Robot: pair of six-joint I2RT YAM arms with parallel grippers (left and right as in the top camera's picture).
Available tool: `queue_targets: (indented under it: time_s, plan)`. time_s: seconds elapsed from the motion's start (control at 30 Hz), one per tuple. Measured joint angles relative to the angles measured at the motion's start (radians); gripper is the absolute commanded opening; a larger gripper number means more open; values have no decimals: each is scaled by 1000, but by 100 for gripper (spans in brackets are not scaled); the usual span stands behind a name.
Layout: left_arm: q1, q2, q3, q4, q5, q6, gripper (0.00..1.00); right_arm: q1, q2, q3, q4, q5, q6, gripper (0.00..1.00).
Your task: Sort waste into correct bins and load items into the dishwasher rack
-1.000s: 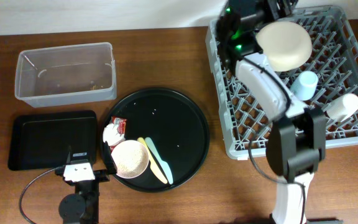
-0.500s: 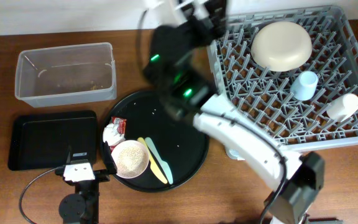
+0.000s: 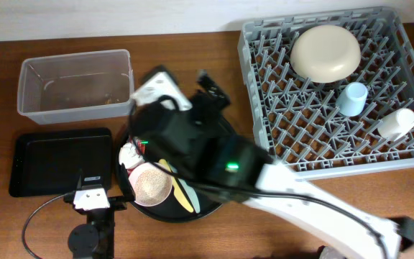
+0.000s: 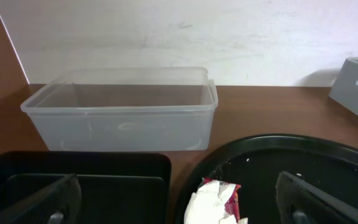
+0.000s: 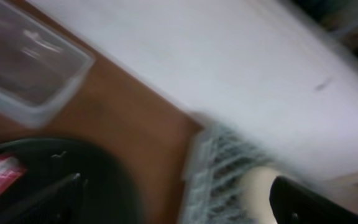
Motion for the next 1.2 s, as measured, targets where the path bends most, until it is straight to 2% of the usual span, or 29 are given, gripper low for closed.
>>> queue_targets:
  time_s: [0.13,0.23,0.27,0.37,0.47,0.63,0.7,0.83,1.0,1.07,1.2]
  plan:
    - [0,0,0,0,0,0,99,-89,-75,7,-228,-173,187,99]
    - [0,0,0,0,0,0,99,-149,-78,6,-337,-296,246,89]
    - [0,0,0,0,0,0,99,-166,-74,4,-369,-351,262,82]
    - [0,0,0,0,0,0,99,-206,-64,-23,-408,-483,287,73]
    - [0,0,0,0,0,0,99,-243,-34,-91,-393,-581,295,68]
    - [0,0,0,0,0,0,99,-275,99,-257,-244,-793,311,48]
    - [0,0,0,0,0,0,99,-275,164,-306,-188,-893,315,36]
    - [0,0,0,0,0,0,99,-275,278,-336,-163,-1043,340,27]
    - [0,0,0,0,0,0,99,-275,317,-336,-161,-1120,383,7]
    - [0,0,0,0,0,0,99,-275,317,-336,-160,-1139,392,4]
    - [0,0,0,0,0,0,99,-275,318,-344,-121,-1167,423,5]
